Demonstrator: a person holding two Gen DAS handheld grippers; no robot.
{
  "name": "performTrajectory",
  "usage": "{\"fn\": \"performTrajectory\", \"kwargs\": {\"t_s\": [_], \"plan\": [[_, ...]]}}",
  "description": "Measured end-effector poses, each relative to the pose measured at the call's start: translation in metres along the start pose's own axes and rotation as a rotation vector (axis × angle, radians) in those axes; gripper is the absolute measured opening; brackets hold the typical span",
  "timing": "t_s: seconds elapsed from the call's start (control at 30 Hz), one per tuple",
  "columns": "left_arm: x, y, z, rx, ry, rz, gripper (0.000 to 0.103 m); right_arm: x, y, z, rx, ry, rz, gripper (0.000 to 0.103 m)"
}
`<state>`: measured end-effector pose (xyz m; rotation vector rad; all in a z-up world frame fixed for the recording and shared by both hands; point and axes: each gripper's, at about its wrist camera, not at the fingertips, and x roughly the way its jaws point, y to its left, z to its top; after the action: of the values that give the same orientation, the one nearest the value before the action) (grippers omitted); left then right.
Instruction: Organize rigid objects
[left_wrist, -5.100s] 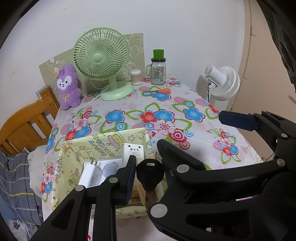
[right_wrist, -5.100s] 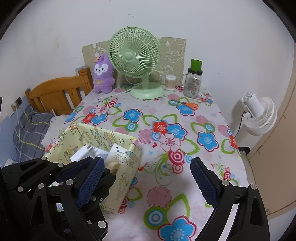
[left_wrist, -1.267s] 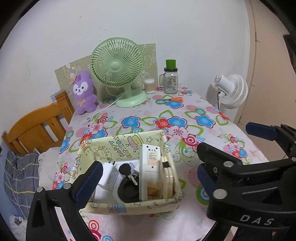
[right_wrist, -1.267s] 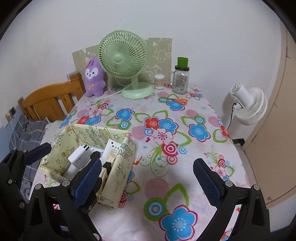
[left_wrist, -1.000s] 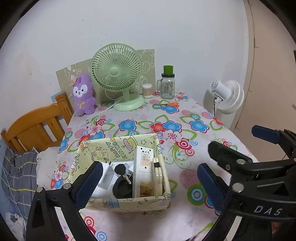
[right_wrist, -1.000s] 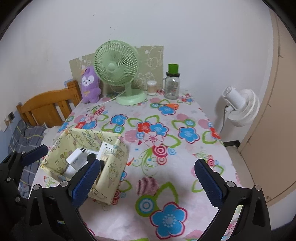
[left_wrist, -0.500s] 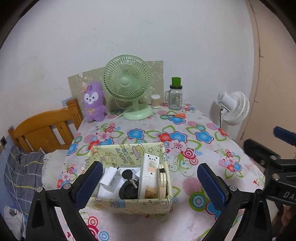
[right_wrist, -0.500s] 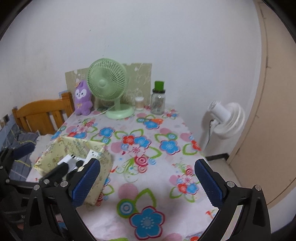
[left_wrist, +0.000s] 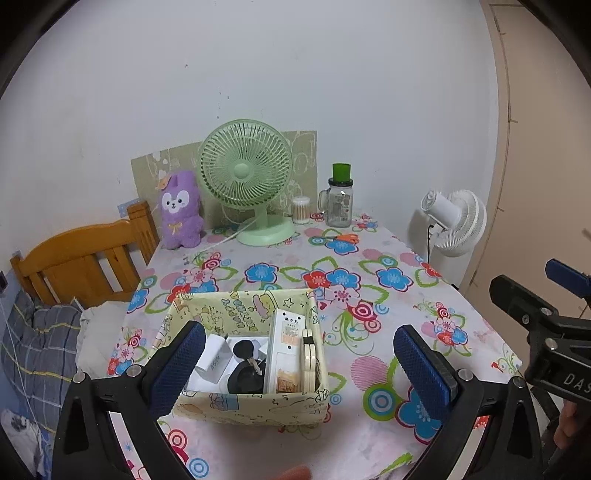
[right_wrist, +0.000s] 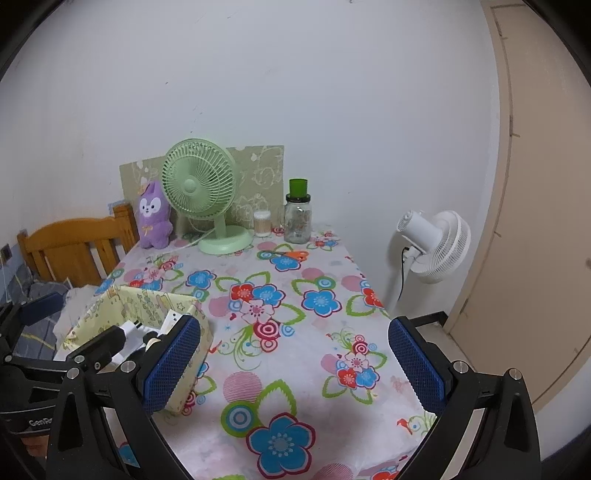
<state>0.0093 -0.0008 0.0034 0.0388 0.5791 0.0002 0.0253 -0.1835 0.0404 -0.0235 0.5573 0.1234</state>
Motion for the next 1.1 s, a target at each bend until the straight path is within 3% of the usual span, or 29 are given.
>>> {"fn": "performTrajectory", "kwargs": {"t_s": [0.47, 1.1], "plan": [[0.004, 0.001, -0.002, -0.017, 0.013, -0.012, 0.103, 0.003, -0.001, -0.007, 0.027, -0.020, -0.032, 0.103], [0.009, 0.002, -0.003, -0.061, 0.017, 0.021, 0.103, 0.011, -0.002, -0.009, 0.019, -0.034, 0.009, 0.103]]}}
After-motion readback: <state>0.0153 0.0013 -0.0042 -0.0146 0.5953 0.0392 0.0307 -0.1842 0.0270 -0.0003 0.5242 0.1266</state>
